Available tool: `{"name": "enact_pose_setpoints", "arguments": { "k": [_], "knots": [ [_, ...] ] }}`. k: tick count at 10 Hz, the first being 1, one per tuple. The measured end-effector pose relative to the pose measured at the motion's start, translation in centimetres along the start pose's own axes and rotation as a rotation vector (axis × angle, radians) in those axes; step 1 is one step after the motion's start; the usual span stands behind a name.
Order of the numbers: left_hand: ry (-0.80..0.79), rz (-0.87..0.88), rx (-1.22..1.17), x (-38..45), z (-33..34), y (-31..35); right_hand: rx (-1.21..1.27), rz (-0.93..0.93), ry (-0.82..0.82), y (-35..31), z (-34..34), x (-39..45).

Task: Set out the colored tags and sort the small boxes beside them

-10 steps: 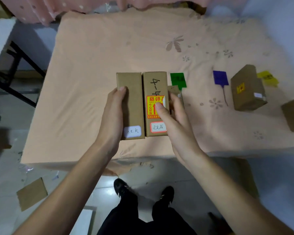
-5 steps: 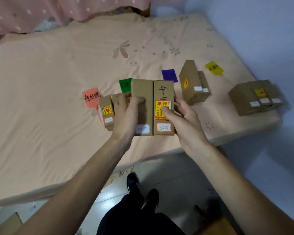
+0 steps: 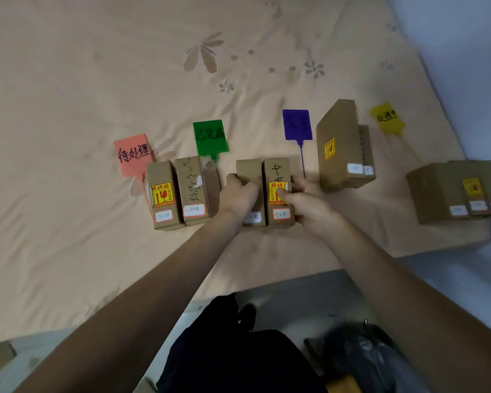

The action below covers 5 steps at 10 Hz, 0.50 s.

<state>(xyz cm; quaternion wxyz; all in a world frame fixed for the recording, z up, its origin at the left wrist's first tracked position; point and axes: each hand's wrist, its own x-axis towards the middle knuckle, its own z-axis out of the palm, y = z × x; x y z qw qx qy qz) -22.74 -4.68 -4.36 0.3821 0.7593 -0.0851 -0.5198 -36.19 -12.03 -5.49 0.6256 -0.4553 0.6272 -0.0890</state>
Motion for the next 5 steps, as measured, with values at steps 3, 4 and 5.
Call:
{"name": "enact_pose_setpoints", "arguments": {
  "k": [3,4,5],
  "knots": [
    [-0.011,-0.139,-0.051,2.0,0.5,-1.6,-0.191,0.006,-0.129,1.0,-0.4,3.1],
    [0.071,-0.097,0.034,1.5,0.7,-0.6,-0.240,-0.018,-0.120,-0.1,-1.4,2.8],
    [0.205,-0.029,0.134,1.1,0.7,-0.2,-0.231,-0.100,-0.034,-1.2,-3.1,2.6]
  ]
}}
